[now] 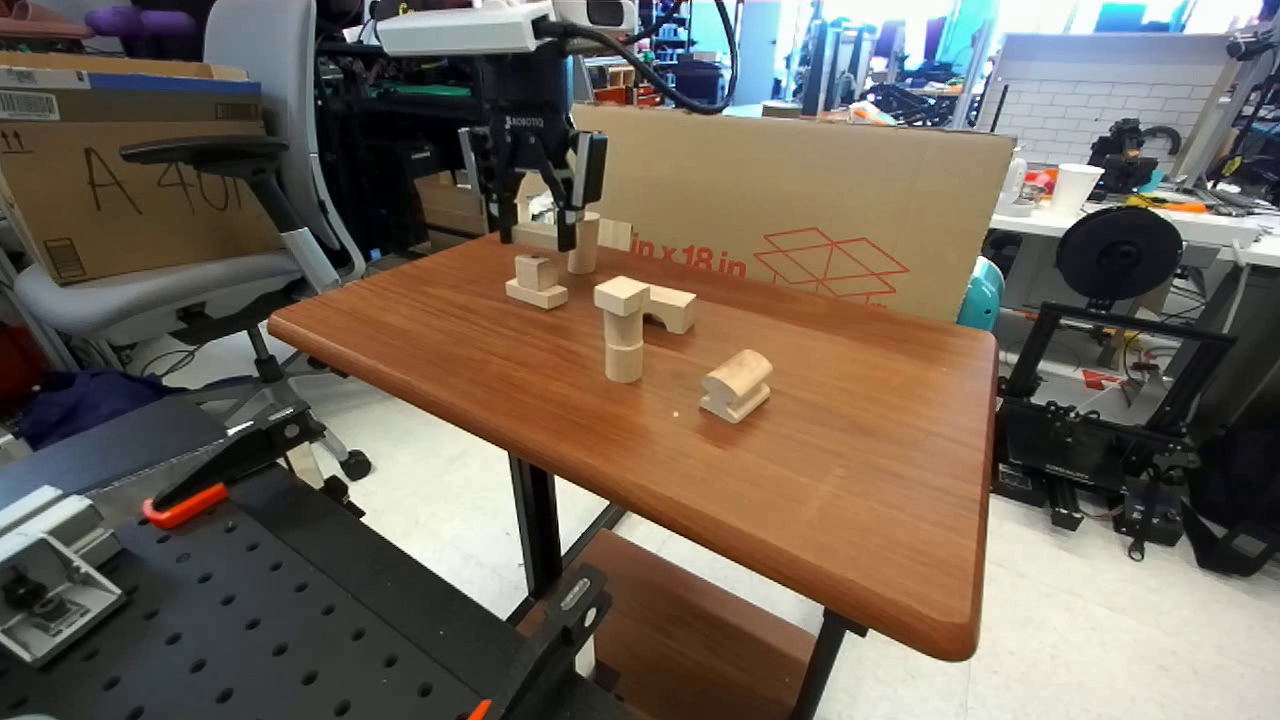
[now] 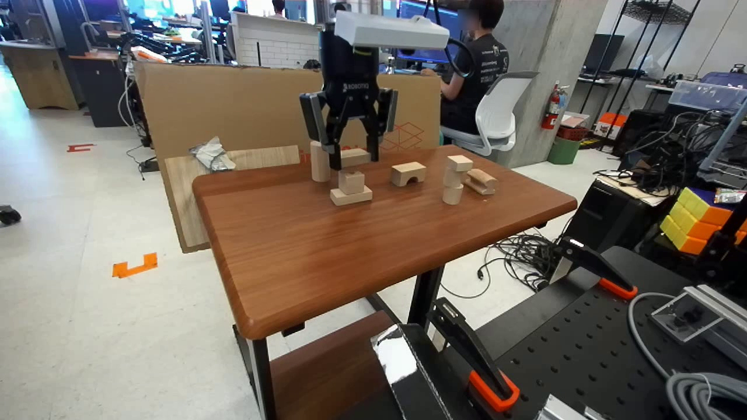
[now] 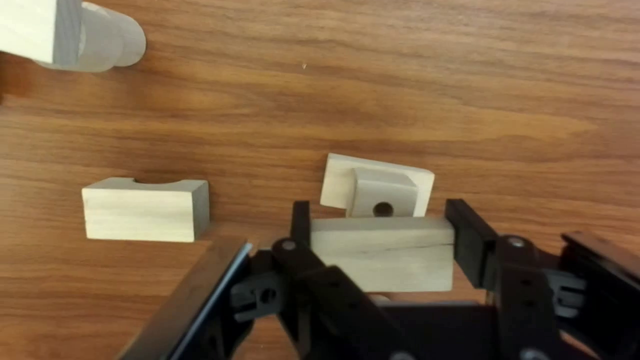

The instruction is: Move the rectangle to the right

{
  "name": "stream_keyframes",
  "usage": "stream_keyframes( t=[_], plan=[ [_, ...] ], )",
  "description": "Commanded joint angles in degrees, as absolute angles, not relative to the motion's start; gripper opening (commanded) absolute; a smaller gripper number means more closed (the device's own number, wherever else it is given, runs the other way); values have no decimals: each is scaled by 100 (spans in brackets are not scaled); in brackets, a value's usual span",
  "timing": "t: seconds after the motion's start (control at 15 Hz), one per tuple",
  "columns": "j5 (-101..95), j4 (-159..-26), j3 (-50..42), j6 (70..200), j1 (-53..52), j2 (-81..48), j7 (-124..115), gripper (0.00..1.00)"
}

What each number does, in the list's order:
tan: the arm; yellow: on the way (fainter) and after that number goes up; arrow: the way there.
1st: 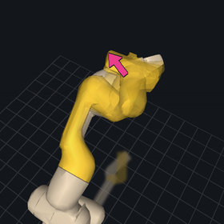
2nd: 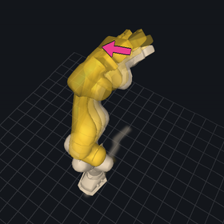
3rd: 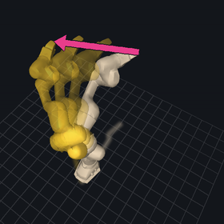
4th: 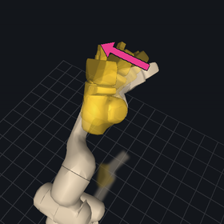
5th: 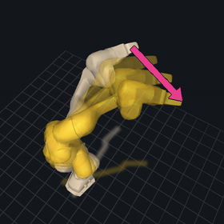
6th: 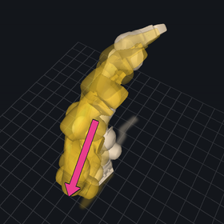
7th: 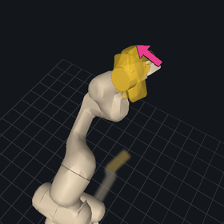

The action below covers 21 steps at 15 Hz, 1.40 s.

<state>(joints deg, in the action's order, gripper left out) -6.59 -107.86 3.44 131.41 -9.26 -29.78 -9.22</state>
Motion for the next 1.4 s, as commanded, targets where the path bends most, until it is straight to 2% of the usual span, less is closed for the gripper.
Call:
stream_keyframes(
  t=[0.0, 0.6, 1.33],
  plan=[
    [-626, -10736, 246, 12933, -874, -2721, -895, 42],
    [-799, -10691, -228, 13023, -662, -2841, -1105, 42],
    [-732, -10543, -233, 13039, -383, -3220, -682, 42]
  ],
)
